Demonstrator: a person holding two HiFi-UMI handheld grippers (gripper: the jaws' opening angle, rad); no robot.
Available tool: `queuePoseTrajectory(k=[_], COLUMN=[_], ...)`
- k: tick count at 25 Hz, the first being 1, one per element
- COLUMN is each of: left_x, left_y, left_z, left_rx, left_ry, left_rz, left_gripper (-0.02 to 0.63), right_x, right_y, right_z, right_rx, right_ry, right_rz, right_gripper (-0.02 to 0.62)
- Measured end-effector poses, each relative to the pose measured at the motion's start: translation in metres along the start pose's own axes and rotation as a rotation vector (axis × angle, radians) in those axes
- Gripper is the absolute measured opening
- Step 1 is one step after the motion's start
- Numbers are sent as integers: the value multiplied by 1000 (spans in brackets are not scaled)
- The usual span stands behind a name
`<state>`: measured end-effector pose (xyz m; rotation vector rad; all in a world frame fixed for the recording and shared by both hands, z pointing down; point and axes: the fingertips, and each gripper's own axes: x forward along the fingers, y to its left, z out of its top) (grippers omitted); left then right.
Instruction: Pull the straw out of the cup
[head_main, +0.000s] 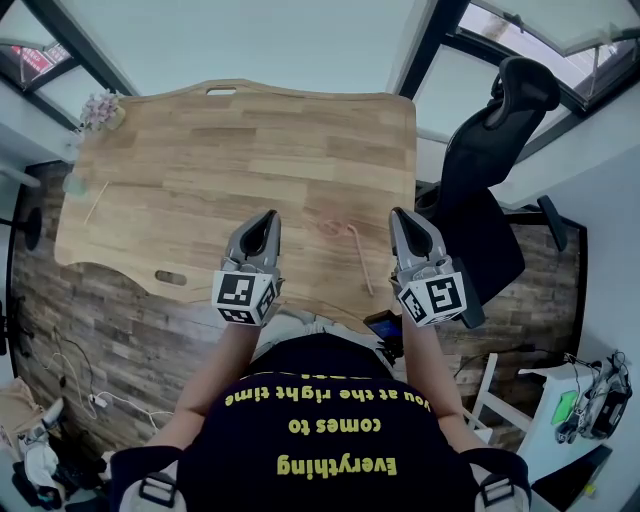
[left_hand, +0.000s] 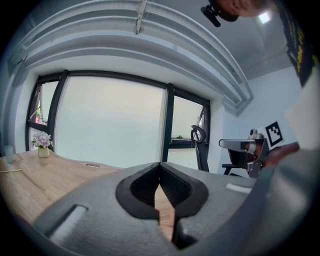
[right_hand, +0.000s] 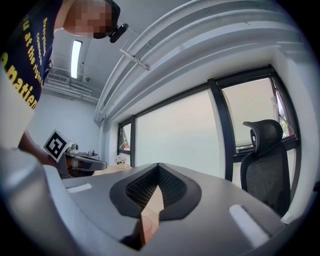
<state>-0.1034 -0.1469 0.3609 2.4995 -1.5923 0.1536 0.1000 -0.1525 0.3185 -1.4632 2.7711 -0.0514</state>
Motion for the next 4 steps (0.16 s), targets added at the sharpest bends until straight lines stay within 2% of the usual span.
queuePoseTrajectory(k=[4], left_x=[1], left_y=[0], left_z=[-1], left_rx=[-1], left_ry=[0], left_rz=[3], left_gripper=[0], right_x=[0], right_y=[-2], right_z=[-1], right_rx=[1], right_ry=[2], right_rz=[-3], right_gripper=[6])
